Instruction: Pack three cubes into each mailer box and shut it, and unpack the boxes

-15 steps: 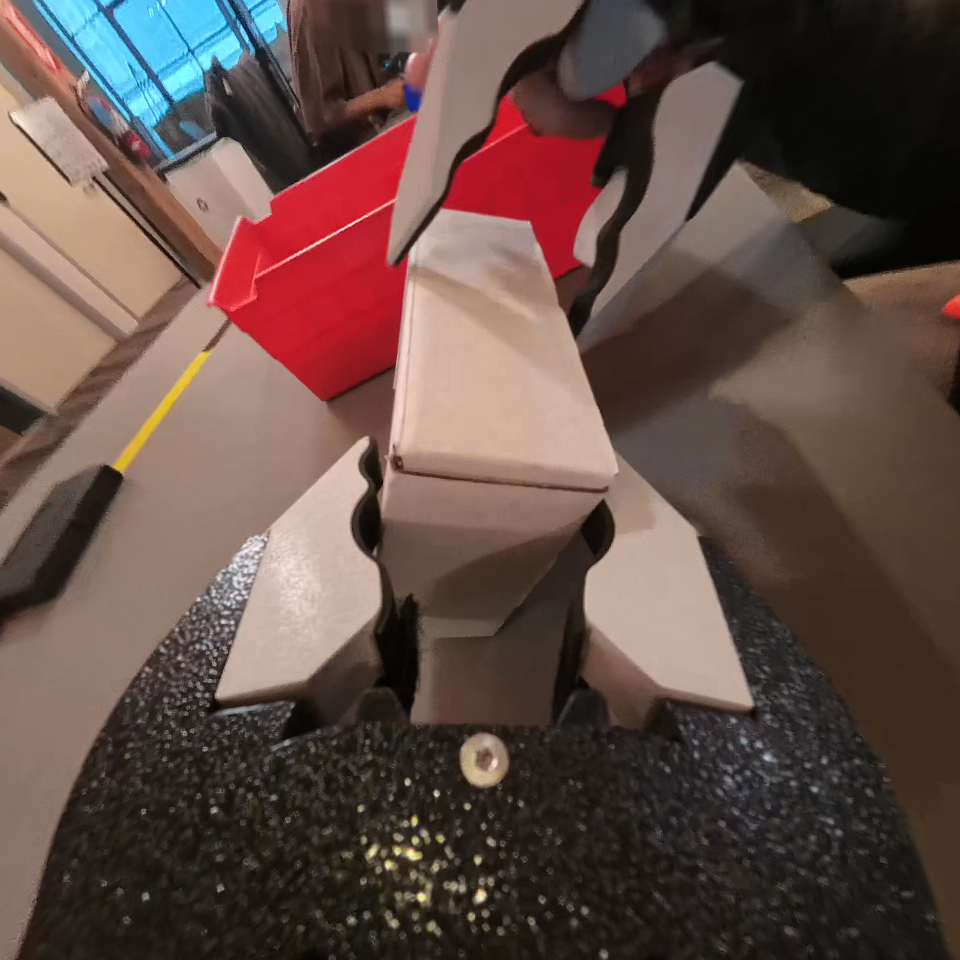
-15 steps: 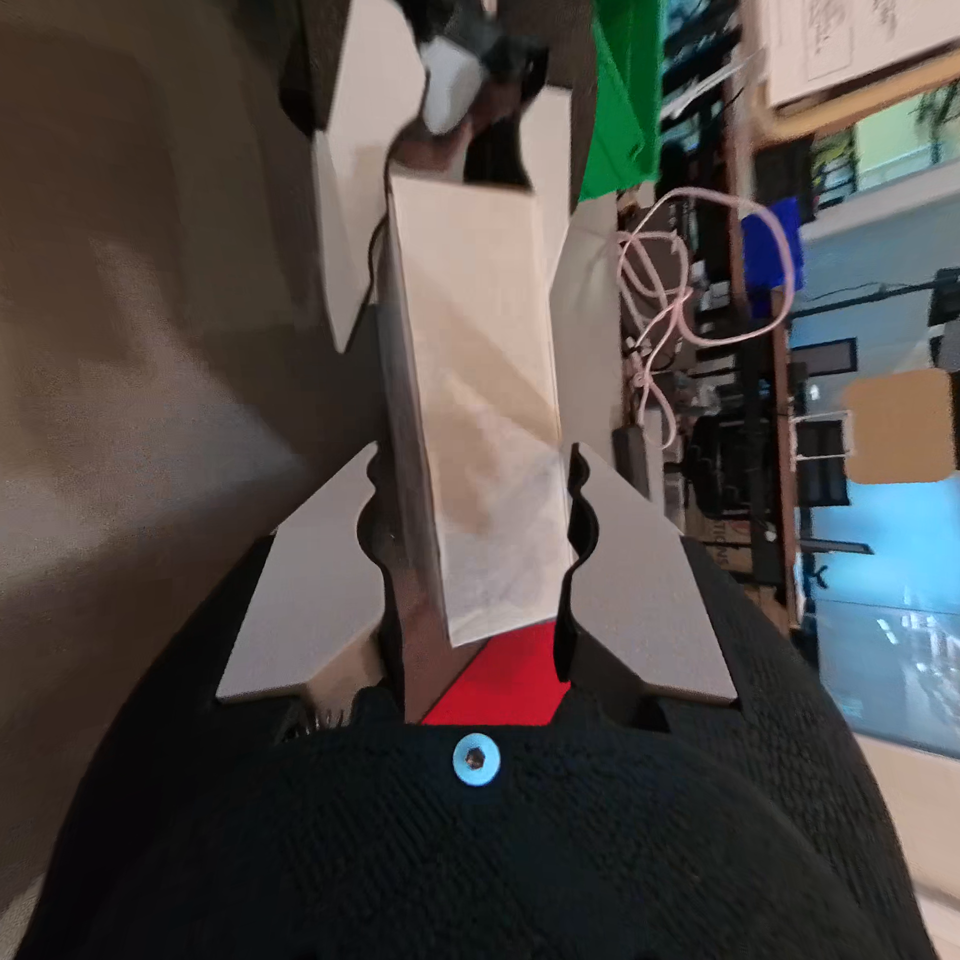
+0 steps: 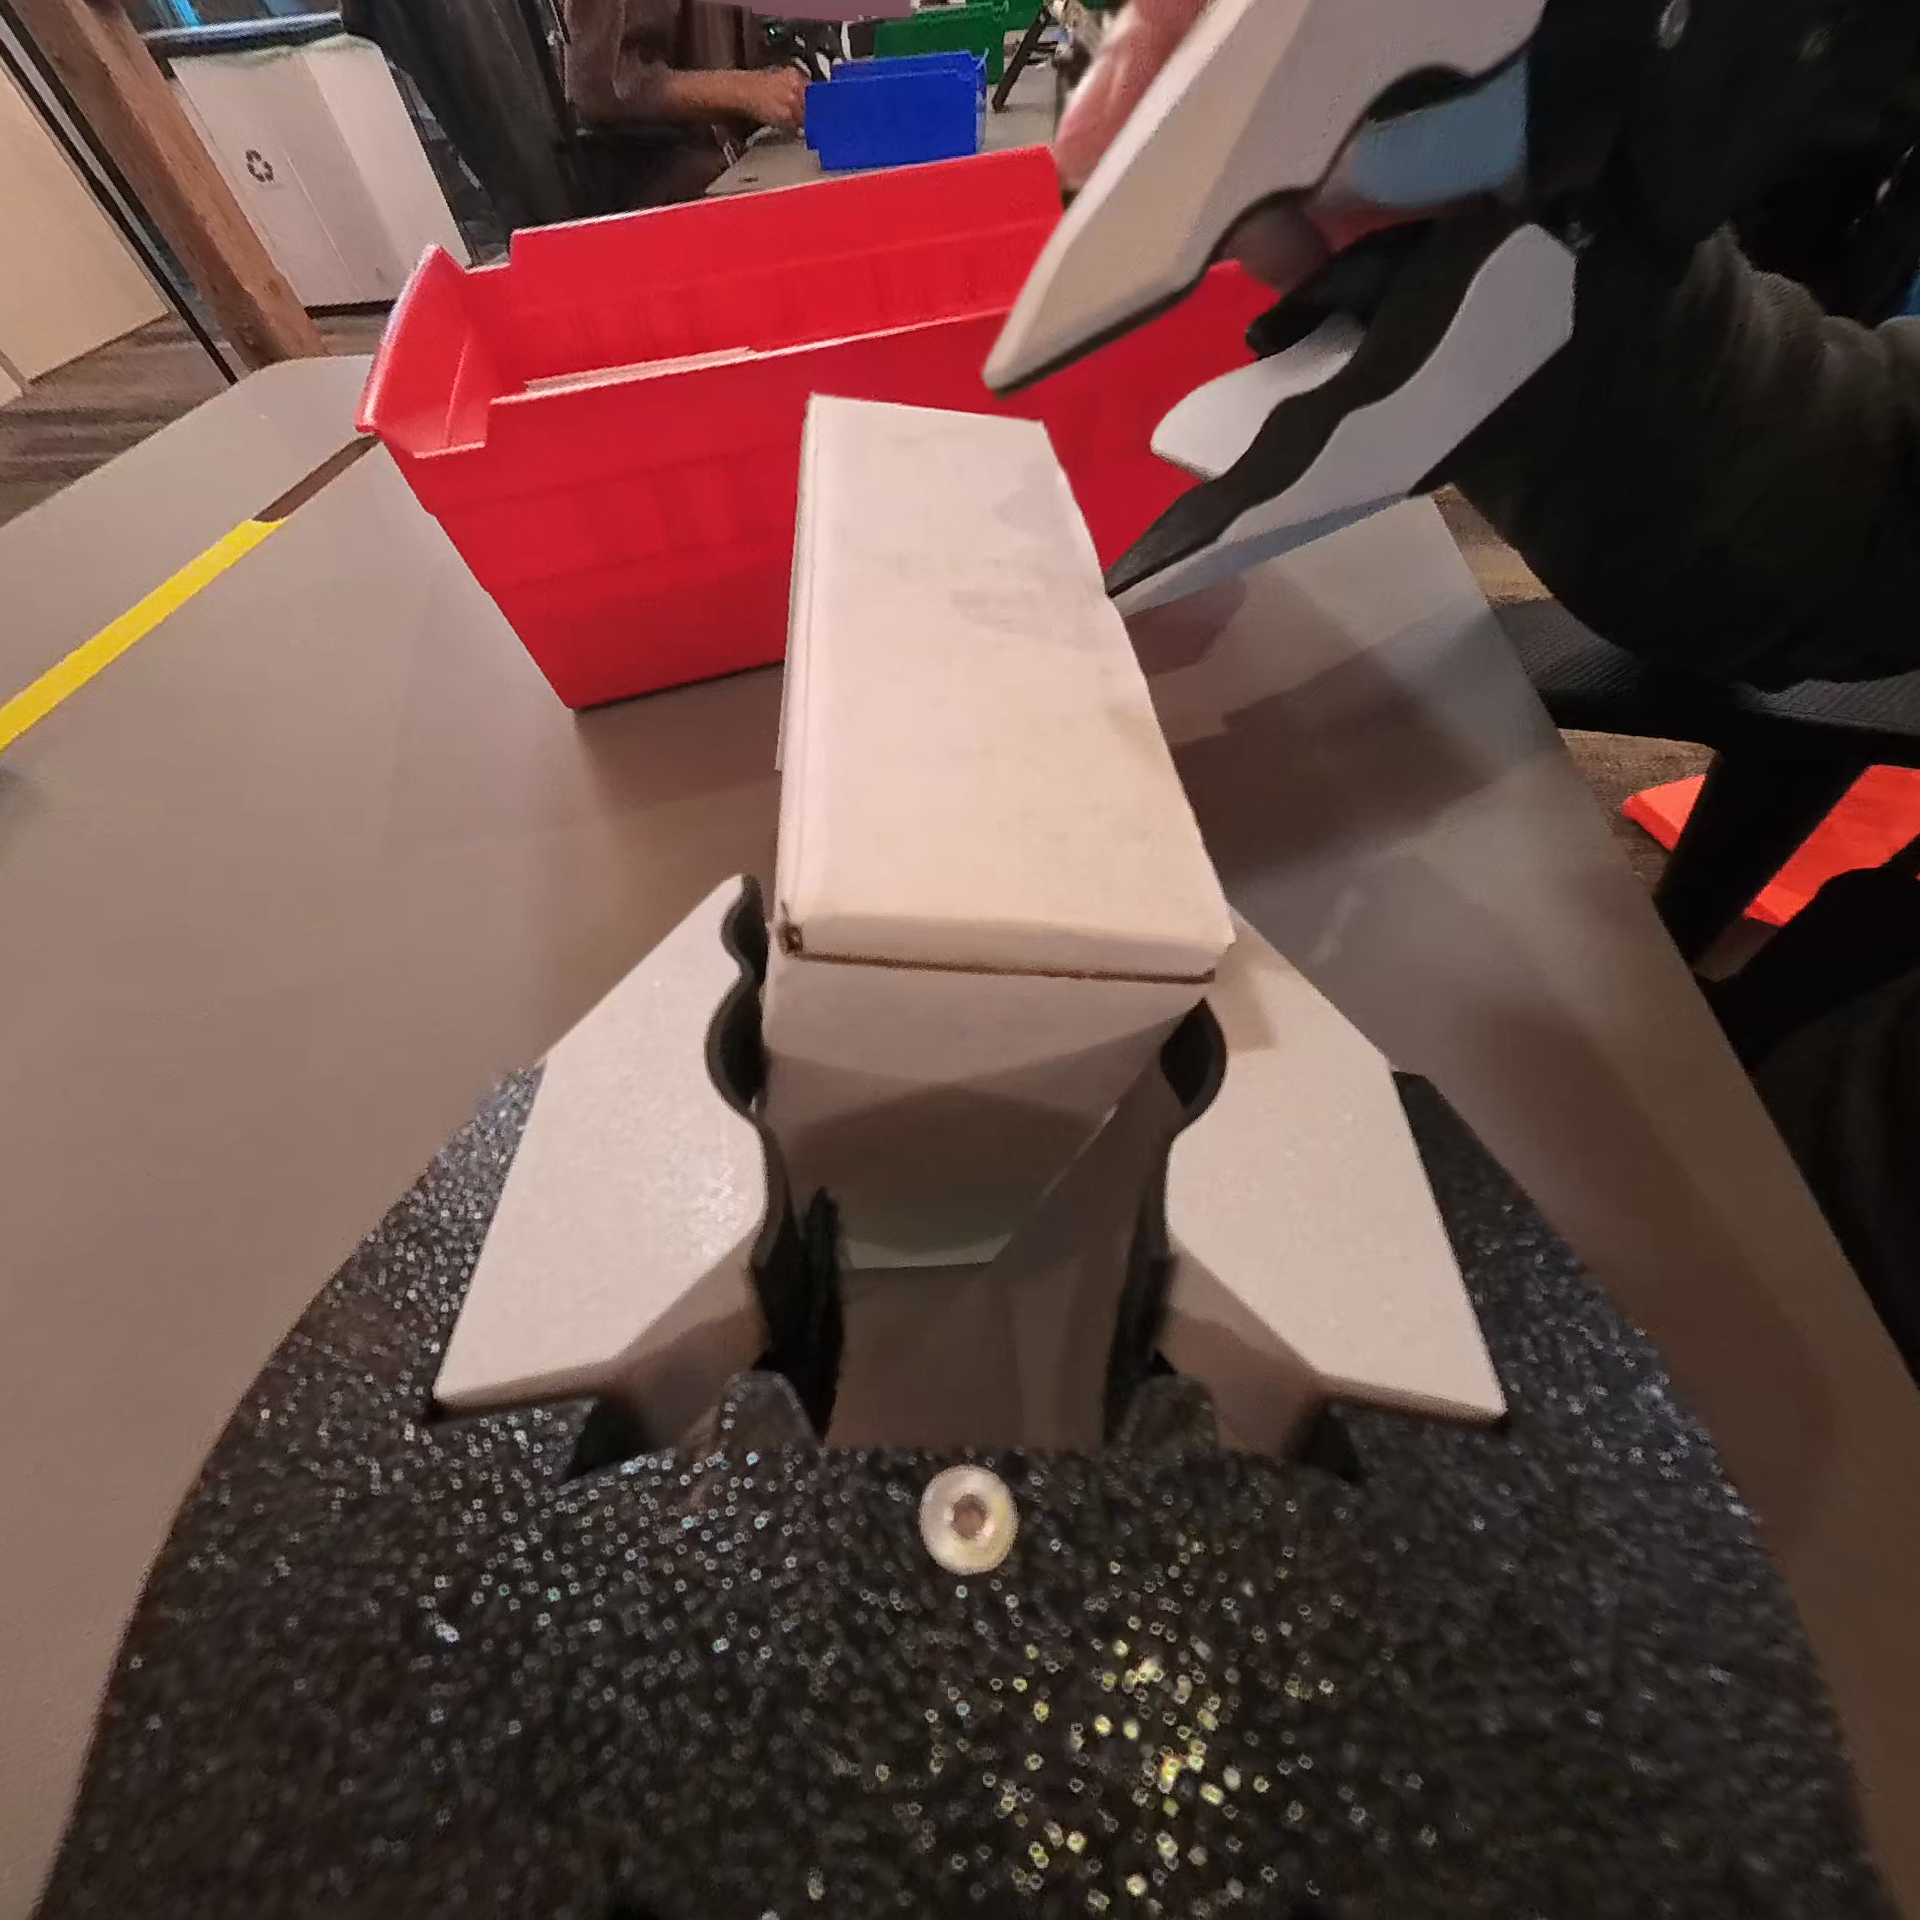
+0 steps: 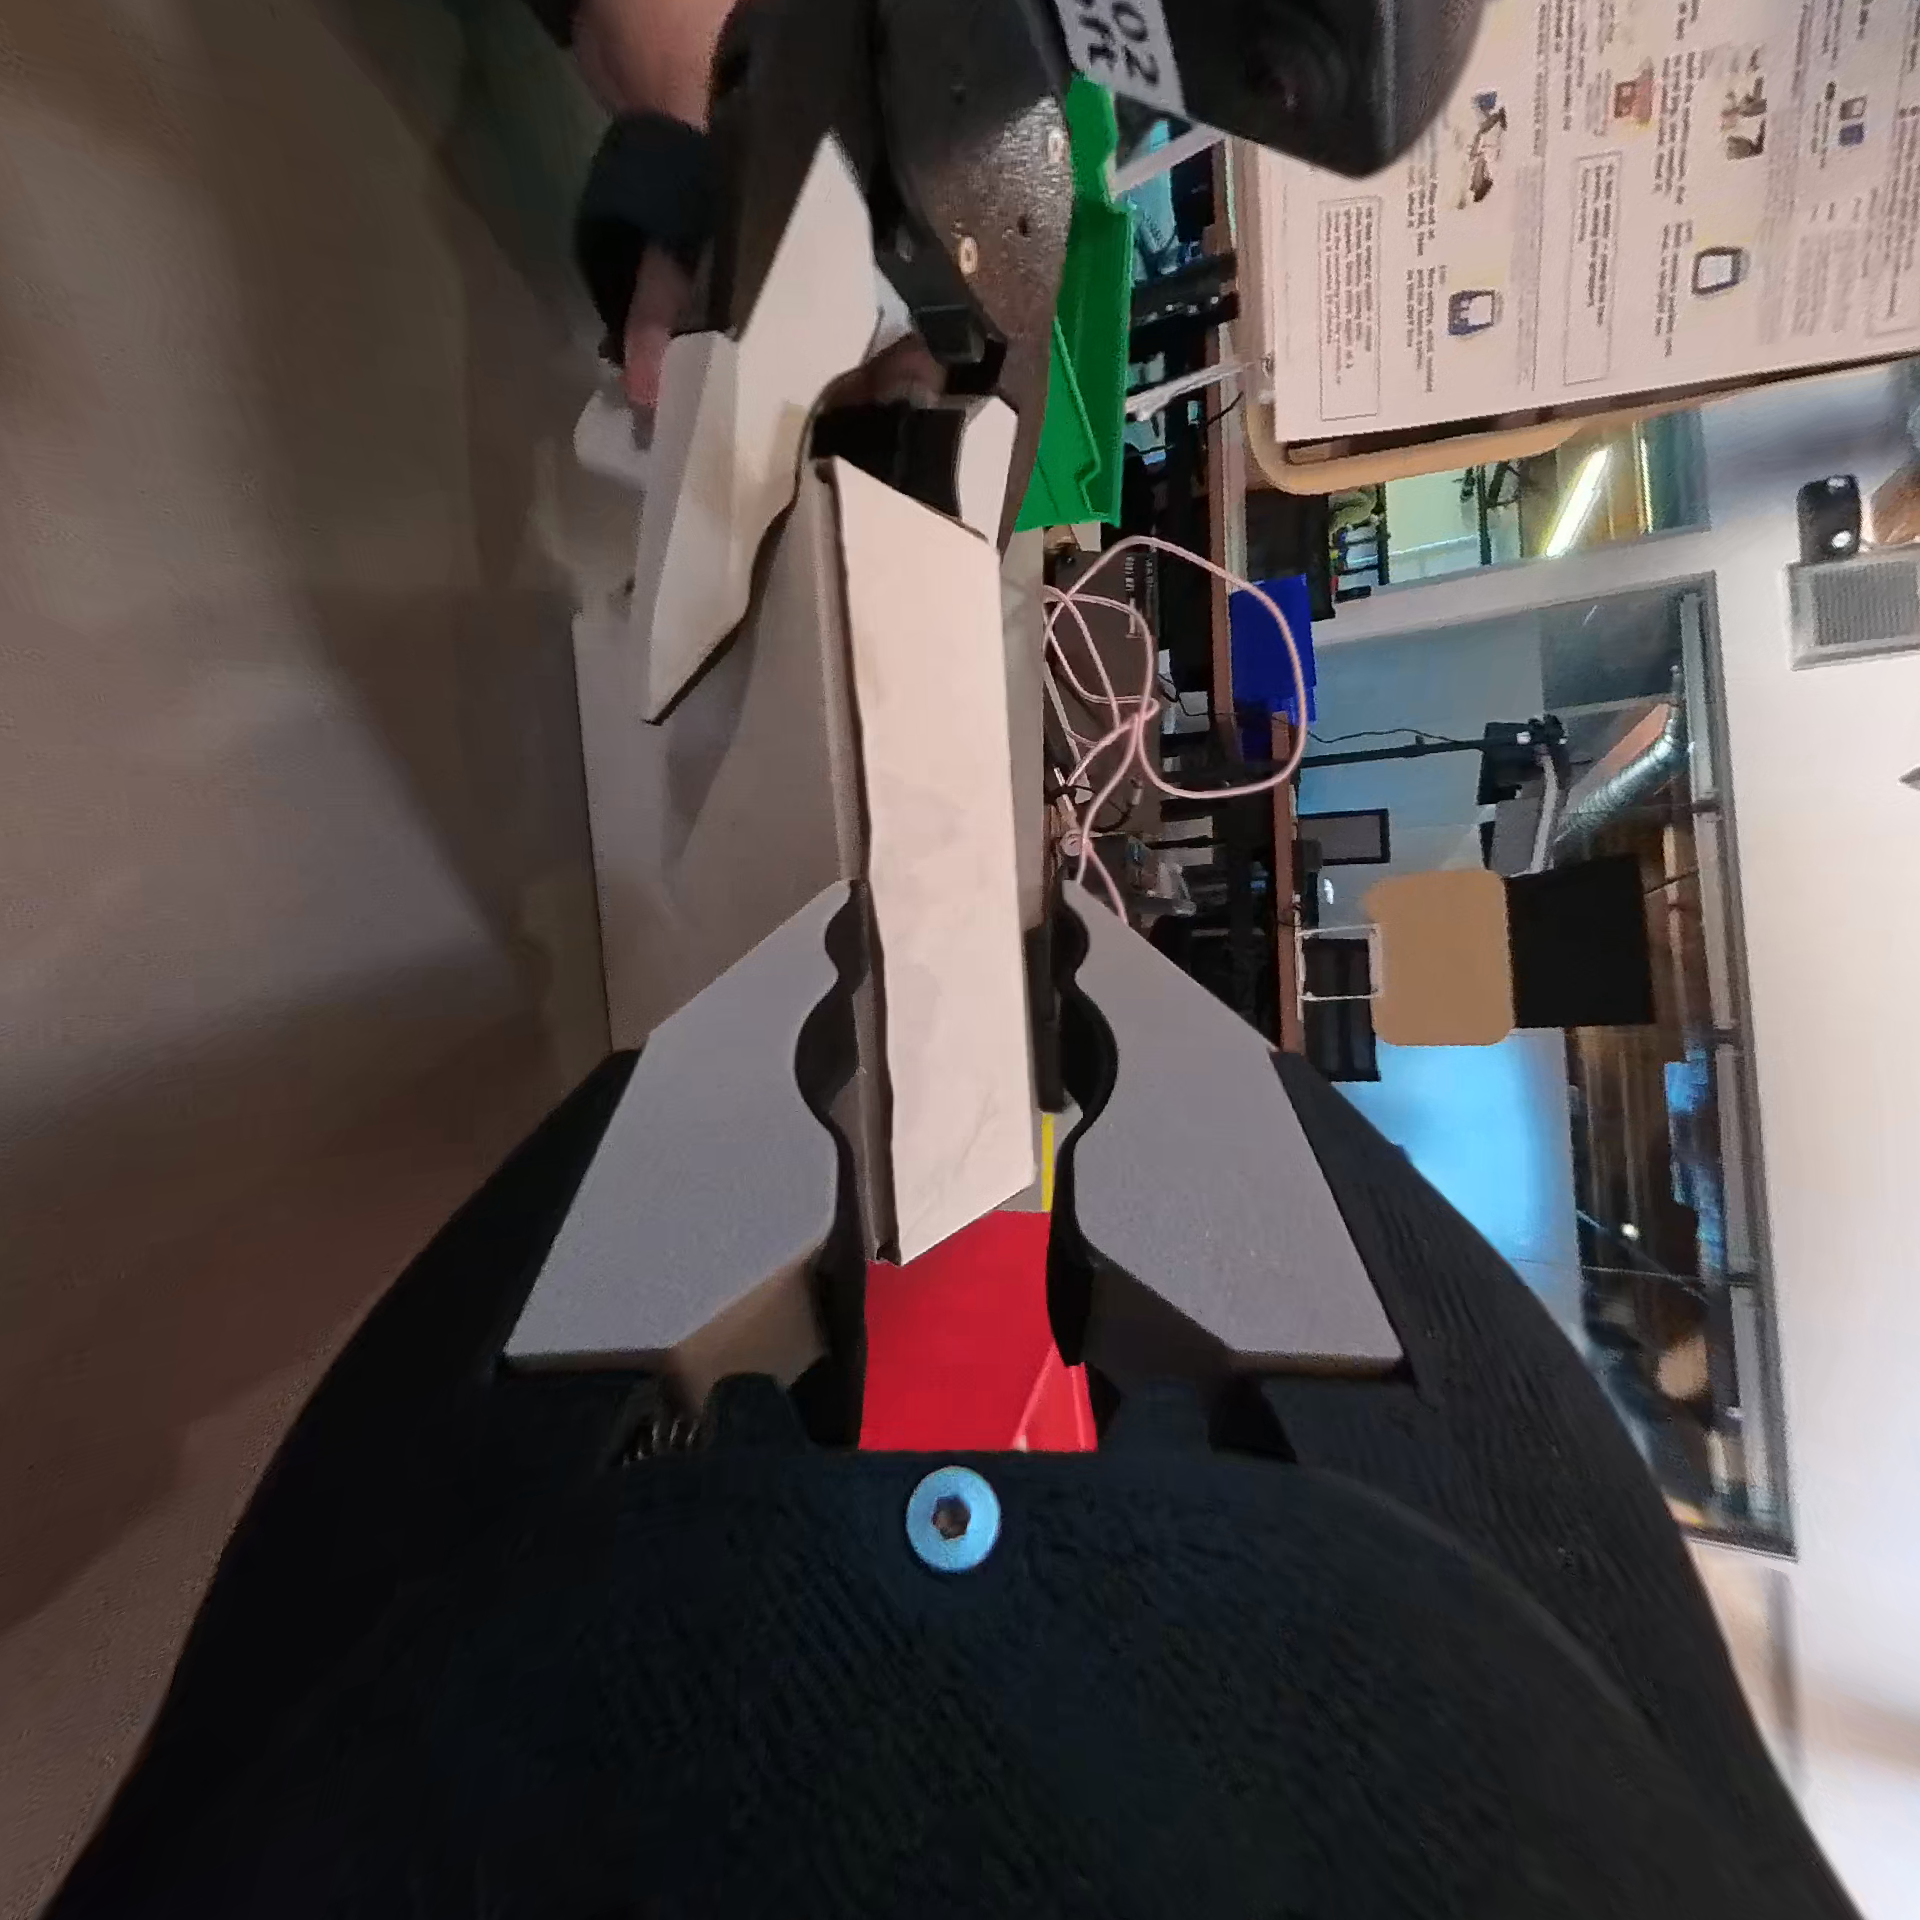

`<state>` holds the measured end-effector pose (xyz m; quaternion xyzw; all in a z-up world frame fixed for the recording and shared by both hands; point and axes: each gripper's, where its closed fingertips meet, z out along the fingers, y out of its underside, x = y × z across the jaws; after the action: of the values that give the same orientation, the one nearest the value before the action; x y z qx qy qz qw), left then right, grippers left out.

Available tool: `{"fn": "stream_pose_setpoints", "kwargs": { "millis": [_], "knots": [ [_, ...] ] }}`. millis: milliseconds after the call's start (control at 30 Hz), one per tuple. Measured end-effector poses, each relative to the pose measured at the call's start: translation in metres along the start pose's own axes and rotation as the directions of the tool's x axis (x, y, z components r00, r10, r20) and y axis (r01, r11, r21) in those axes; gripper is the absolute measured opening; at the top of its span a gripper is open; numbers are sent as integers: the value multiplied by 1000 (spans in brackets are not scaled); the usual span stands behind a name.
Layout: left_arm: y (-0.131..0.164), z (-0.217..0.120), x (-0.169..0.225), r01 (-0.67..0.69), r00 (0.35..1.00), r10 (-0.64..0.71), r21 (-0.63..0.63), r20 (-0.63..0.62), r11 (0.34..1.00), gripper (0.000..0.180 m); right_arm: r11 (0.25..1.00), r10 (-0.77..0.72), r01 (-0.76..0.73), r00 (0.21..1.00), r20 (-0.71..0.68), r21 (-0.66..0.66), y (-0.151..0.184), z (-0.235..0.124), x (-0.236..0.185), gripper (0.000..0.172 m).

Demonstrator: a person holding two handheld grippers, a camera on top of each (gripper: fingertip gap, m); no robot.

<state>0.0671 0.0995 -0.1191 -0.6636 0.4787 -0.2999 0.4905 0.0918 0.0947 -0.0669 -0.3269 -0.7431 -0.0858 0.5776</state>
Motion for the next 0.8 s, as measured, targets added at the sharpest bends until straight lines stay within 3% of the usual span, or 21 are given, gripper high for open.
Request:
{"fn": "stream_pose_setpoints", "kwargs": {
  "millis": [167, 267, 500, 667, 800],
  "knots": [
    [1, -1, 2, 32, 999, -32, -18, -15, 999, 76, 990, -131, 130, 991, -13, -48, -3, 2, -4, 22],
    [2, -2, 6, 22, 999, -23, -29, -41, 999, 75, 994, -101, 99, 994, -52, -38, -6, -2, 5, 39],
    [7, 0, 4, 15, 1000, -16, -66, -13, 998, 72, 996, -65, 55, 988, -140, -74, -3, -1, 21, 43],
    [7, 2, 8, 34, 999, -37, -68, -36, 997, 72, 985, -159, 154, 986, -58, -77, -2, 6, 1, 13],
    [7, 1, 6, 13, 1000, -15, -71, -18, 997, 72, 980, -178, 175, 984, -29, -98, 0, 7, -5, 1]
  ]
}}
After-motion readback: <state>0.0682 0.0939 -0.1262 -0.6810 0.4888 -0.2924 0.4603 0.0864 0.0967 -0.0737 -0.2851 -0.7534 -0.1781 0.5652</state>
